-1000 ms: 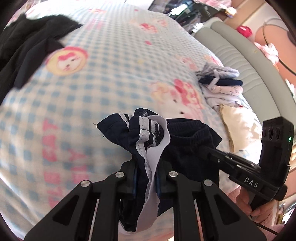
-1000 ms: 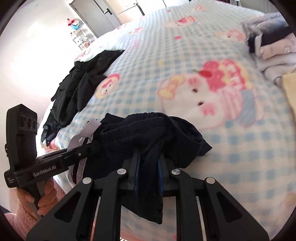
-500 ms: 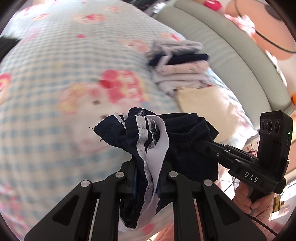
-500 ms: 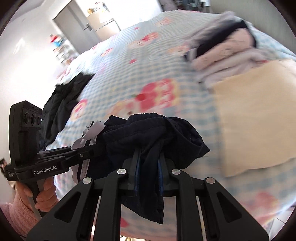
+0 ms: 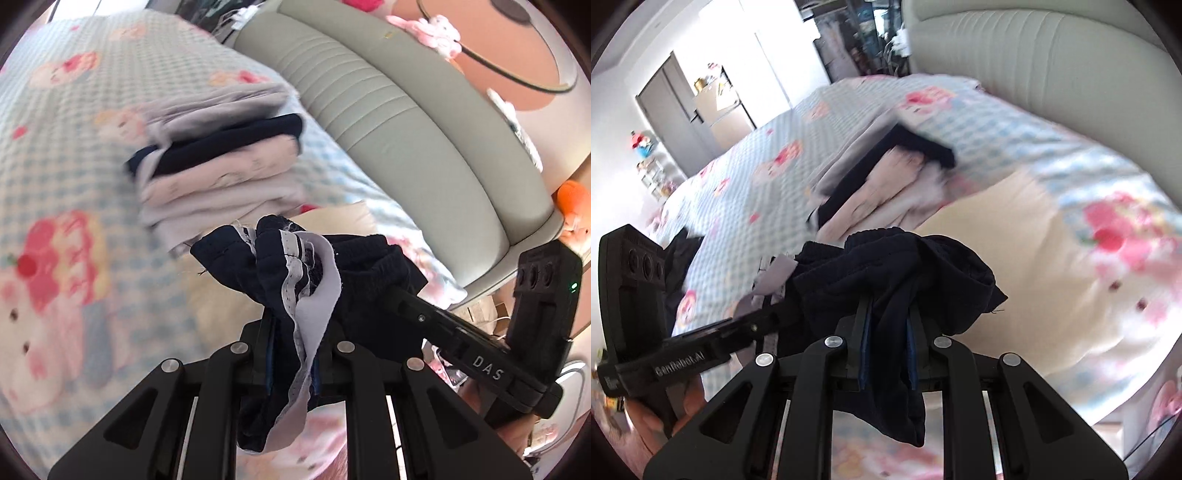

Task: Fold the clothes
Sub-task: 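Carry the folded pants with both tools onto the cream cloth beside the clothes stack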

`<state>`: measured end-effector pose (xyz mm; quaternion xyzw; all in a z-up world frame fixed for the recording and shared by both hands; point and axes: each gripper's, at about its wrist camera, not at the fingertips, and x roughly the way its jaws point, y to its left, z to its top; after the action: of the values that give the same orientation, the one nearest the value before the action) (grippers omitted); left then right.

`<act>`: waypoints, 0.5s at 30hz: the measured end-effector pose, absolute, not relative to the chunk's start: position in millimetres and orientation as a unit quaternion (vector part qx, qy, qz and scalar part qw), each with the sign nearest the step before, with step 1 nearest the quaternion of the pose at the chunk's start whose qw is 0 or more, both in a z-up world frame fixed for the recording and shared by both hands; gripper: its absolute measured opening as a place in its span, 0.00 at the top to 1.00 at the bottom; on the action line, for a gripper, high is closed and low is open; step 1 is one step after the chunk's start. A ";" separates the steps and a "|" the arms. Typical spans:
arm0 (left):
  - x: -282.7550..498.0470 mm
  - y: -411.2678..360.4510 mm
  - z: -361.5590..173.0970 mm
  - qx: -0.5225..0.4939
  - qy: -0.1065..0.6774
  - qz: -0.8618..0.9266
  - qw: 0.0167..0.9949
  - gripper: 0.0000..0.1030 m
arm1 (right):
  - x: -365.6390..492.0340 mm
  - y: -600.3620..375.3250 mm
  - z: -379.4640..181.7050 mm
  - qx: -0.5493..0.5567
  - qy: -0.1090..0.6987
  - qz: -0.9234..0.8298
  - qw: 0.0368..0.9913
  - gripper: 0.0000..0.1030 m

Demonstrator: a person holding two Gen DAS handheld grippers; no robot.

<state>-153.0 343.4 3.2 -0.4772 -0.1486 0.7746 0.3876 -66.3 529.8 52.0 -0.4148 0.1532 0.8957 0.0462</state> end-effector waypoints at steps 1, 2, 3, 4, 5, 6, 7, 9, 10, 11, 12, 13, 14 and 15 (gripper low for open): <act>-156.5 350.0 5.6 -0.475 -0.153 0.774 0.389 0.85 | -68.2 535.0 58.0 -0.409 0.145 0.900 0.050 0.85; -160.0 356.6 8.1 -0.473 -0.156 0.774 0.391 0.85 | -70.7 540.2 63.2 -0.404 0.136 0.903 0.053 0.85; -164.2 360.9 8.3 -0.473 -0.163 0.772 0.392 0.85 | -75.0 544.9 66.2 -0.403 0.124 0.905 0.055 0.84; -168.7 363.8 4.4 -0.475 -0.167 0.772 0.388 0.85 | -79.4 549.6 69.1 -0.402 0.112 0.907 0.057 0.84; -173.2 366.6 -0.6 -0.478 -0.171 0.771 0.383 0.85 | -83.9 554.8 69.7 -0.402 0.103 0.908 0.060 0.84; -177.6 369.3 -5.6 -0.482 -0.174 0.771 0.379 0.85 | -88.9 561.8 62.7 -0.410 0.103 0.904 0.063 0.84; -182.9 371.7 -15.7 -0.491 -0.174 0.769 0.371 0.85 | -94.0 568.8 55.7 -0.417 0.103 0.900 0.067 0.84; -191.4 374.2 -42.1 -0.523 -0.168 0.758 0.352 0.85 | -103.6 582.7 40.8 -0.433 0.104 0.892 0.074 0.84; -195.4 375.3 -55.5 -0.539 -0.165 0.752 0.341 0.85 | -106.2 589.3 29.3 -0.446 0.111 0.885 0.078 0.84; -197.4 375.2 -65.5 -0.551 -0.164 0.747 0.335 0.85 | -107.4 596.3 16.2 -0.461 0.119 0.875 0.084 0.84; -197.9 374.7 -73.0 -0.558 -0.163 0.742 0.333 0.83 | -107.9 601.0 3.4 -0.473 0.123 0.868 0.093 0.83; -197.5 374.1 -78.4 -0.566 -0.158 0.737 0.333 0.75 | -106.0 601.7 -2.7 -0.474 0.121 0.867 0.095 0.81; -197.1 373.3 -80.9 -0.571 -0.154 0.736 0.331 0.69 | -101.9 600.7 -5.0 -0.471 0.118 0.869 0.097 0.79; -196.6 371.0 -79.9 -0.568 -0.153 0.738 0.330 0.62 | -98.6 599.8 -5.9 -0.465 0.116 0.872 0.100 0.79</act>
<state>-196.6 371.0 -79.9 -0.5676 -0.1533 0.7383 0.3304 -98.6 599.9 -5.9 -0.4646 0.1165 0.8721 0.0999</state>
